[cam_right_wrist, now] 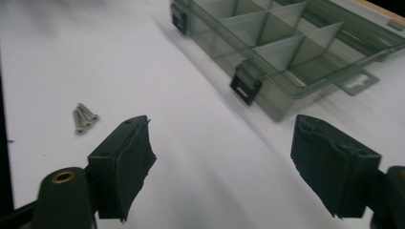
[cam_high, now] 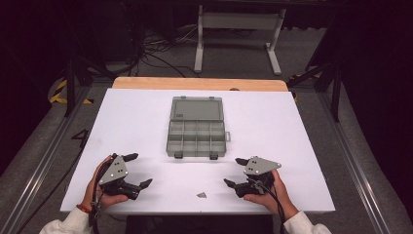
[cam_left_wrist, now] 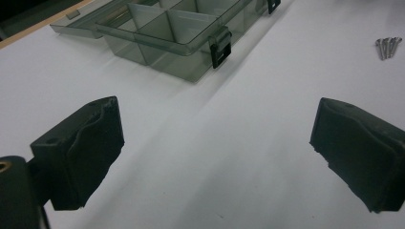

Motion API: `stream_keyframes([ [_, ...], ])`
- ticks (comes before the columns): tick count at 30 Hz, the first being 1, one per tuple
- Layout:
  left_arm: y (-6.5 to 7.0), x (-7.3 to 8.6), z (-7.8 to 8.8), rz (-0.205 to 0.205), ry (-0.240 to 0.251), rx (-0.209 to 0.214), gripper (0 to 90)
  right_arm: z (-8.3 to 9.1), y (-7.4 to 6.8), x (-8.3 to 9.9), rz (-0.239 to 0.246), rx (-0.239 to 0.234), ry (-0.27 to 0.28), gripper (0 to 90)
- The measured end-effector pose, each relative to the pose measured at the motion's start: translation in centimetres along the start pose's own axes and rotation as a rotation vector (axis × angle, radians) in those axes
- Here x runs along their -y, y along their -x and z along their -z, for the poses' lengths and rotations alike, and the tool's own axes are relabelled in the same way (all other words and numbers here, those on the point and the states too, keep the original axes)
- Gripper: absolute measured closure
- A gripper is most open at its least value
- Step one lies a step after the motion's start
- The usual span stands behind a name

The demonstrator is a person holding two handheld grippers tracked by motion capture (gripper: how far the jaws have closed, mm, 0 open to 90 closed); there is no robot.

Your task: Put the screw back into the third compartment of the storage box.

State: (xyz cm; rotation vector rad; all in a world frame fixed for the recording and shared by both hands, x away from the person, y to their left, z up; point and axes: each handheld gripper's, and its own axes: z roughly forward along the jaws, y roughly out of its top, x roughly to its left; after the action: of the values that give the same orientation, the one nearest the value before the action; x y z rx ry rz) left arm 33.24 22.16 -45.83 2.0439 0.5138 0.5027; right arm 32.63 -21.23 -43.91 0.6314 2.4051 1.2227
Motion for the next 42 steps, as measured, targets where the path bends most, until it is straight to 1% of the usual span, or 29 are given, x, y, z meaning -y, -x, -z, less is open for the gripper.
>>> stream_keyframes([
  [1, 0.0, 0.0, 0.0, 0.002, 0.003, -0.003, 4.9, -0.1, -0.1, -0.1, 0.000, -0.013, -0.003, 24.0],
  [3, 0.0, 0.0, -0.1, 0.005, 0.003, -0.006, 4.9, -0.6, -0.6, -0.6, 0.010, -0.065, -0.007, 28.4],
  [5, 0.0, -0.1, -0.1, 0.002, 0.003, -0.006, 4.9, -0.9, -1.1, -0.9, 0.023, -0.117, -0.014, 35.6],
  [6, 0.0, -0.1, -0.1, 0.000, 0.003, -0.005, 4.9, -1.1, -1.5, -1.1, 0.036, -0.136, -0.020, 38.5],
  [7, 0.0, -0.1, -0.1, 0.001, 0.003, -0.005, 5.0, -1.2, -1.9, -1.1, 0.048, -0.157, -0.023, 43.8],
  [8, 0.0, -0.1, 0.0, -0.002, 0.004, -0.006, 5.0, -1.3, -2.2, -1.1, 0.052, -0.194, -0.028, 49.3],
  [12, 0.0, -0.2, 0.0, 0.000, 0.010, -0.006, 5.0, -1.8, -3.9, -1.1, 0.088, -0.295, -0.048, 62.2],
  [13, 0.0, -0.2, 0.0, 0.000, 0.008, -0.007, 5.1, -1.9, -4.2, -1.1, 0.091, -0.304, -0.050, 64.0],
  [14, 0.1, -0.3, 0.0, -0.004, 0.008, -0.010, 5.2, -2.1, -4.5, -1.1, 0.108, -0.319, -0.058, 65.8],
  [16, 0.2, -0.3, 0.0, -0.009, 0.008, -0.007, 5.2, -2.2, -4.8, -1.2, 0.113, -0.326, -0.061, 66.5],
  [18, 0.3, -0.2, 0.0, -0.008, 0.003, -0.012, 5.1, -2.7, -5.2, -1.2, 0.126, -0.337, -0.070, 67.8],
  [21, 0.2, -0.2, 0.1, -0.008, 0.005, -0.016, 5.2, -3.3, -5.6, -1.3, 0.140, -0.340, -0.079, 69.4],
  [22, 0.2, -0.2, 0.1, -0.007, 0.007, -0.016, 5.2, -3.5, -5.6, -1.4, 0.146, -0.338, -0.081, 69.8],
  [24, 0.2, -0.2, 0.1, -0.007, 0.005, -0.017, 5.3, -3.7, -5.7, -1.4, 0.142, -0.340, -0.084, 70.3],
  [26, 0.1, -0.2, 0.1, -0.006, 0.005, -0.016, 5.4, -3.8, -5.7, -1.4, 0.147, -0.339, -0.089, 71.2],
  [30, 0.1, -0.2, 0.0, -0.006, 0.003, -0.015, 5.6, -4.3, -5.8, -1.4, 0.154, -0.349, -0.098, 75.9],
  [40, 0.1, -0.2, 0.0, -0.004, 0.001, -0.013, 5.7, -4.8, -5.8, -1.4, 0.156, -0.342, -0.109, 75.5],
  [42, 0.1, -0.2, 0.0, -0.004, 0.002, -0.013, 5.8, -4.8, -5.8, -1.4, 0.156, -0.342, -0.104, 74.7],
])
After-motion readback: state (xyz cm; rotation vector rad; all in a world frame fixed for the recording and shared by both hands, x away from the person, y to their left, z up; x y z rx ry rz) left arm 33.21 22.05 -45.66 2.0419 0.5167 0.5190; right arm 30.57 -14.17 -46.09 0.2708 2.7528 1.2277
